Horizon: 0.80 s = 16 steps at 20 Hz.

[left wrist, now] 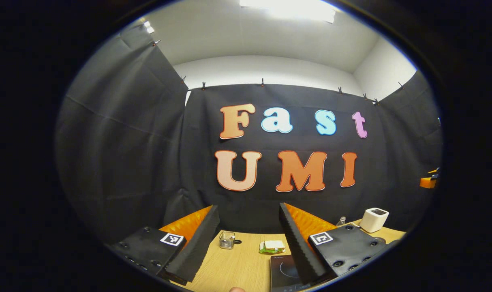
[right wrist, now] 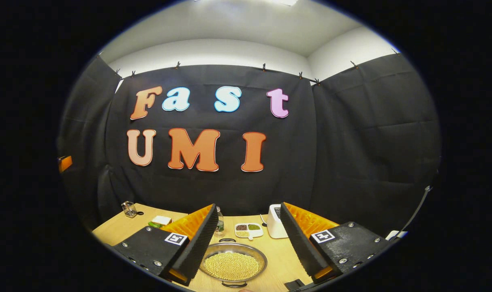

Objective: First push the handle of the pot to place it horizontally, then grasp the pot with both hands and set it on the induction cooktop.

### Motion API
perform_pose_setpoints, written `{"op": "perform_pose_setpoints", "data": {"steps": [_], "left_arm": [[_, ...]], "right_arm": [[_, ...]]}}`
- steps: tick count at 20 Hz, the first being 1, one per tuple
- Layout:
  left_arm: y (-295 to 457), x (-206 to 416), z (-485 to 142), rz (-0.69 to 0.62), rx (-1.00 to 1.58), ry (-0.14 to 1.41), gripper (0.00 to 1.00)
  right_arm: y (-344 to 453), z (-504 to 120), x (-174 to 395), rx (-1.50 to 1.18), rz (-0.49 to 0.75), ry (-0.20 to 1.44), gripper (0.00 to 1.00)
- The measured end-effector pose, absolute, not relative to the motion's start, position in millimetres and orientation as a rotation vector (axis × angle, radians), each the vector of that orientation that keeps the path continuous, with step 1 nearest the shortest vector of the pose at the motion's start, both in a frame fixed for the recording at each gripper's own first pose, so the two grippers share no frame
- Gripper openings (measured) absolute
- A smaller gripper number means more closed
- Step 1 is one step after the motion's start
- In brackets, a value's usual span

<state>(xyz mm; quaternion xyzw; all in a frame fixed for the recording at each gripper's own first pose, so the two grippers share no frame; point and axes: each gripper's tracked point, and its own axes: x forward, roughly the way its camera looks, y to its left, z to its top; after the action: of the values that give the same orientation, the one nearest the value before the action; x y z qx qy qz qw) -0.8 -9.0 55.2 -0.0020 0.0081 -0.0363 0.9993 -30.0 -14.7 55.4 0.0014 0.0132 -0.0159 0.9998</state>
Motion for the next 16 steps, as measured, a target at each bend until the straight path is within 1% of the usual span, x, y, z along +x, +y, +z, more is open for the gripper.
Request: {"op": "perform_pose_setpoints", "data": {"steps": [2, 3, 4, 5, 7, 8, 10, 11, 12, 13, 14, 15, 16], "left_arm": [[-10.6, 1.8, 57.0, -0.079, 0.000, 0.012, 0.97], [-11.2, 2.6, 58.9, -0.078, -0.001, 0.010, 0.97], [-11.4, 3.1, 59.2, -0.079, -0.005, 0.010, 0.97], [-11.8, 2.8, 56.7, -0.080, -0.006, 0.012, 0.97], [-10.2, 4.4, 55.2, -0.078, -0.003, 0.017, 0.97], [-10.2, 4.3, 55.7, -0.078, -0.005, 0.017, 0.98], [-7.9, 5.2, 58.4, -0.078, -0.007, 0.014, 0.97], [-8.1, 3.3, 57.6, -0.080, -0.009, 0.010, 0.97], [-8.1, 1.8, 58.8, -0.081, -0.011, 0.007, 0.97], [-7.8, 0.3, 59.4, -0.083, -0.013, 0.006, 0.97], [-7.7, -1.1, 60.1, -0.084, -0.015, 0.004, 0.97], [-6.9, -0.6, 60.7, -0.084, -0.016, 0.002, 0.97], [-6.6, -1.9, 61.0, -0.083, -0.016, 0.001, 0.97]], "right_arm": [[-13.3, 51.8, -30.1, 0.005, -0.023, 0.038, 0.95], [-13.6, 49.9, -30.6, 0.002, -0.020, 0.042, 0.93], [-13.4, 48.1, -30.8, 0.003, -0.021, 0.044, 0.96], [-13.5, 48.5, -30.8, 0.002, -0.019, 0.047, 0.84], [-10.3, 41.3, -31.4, 0.008, -0.008, 0.062, 0.75], [-8.2, 37.8, -32.2, 0.014, 0.002, 0.077, 0.68], [-4.9, 30.1, -33.7, 0.036, 0.019, 0.108, 0.48], [-5.5, 27.0, -35.3, 0.043, 0.021, 0.119, 0.35], [-7.2, 24.3, -34.5, 0.038, 0.009, 0.123, 0.34], [-12.6, 22.7, -33.5, 0.018, -0.009, 0.123, 0.27], [-14.8, 20.0, -32.5, 0.002, -0.018, 0.125, 0.28], [-14.0, 15.3, -33.8, 0.000, -0.019, 0.134, 0.16], [-11.1, 10.0, -34.3, 0.006, -0.010, 0.147, 0.13]]}}
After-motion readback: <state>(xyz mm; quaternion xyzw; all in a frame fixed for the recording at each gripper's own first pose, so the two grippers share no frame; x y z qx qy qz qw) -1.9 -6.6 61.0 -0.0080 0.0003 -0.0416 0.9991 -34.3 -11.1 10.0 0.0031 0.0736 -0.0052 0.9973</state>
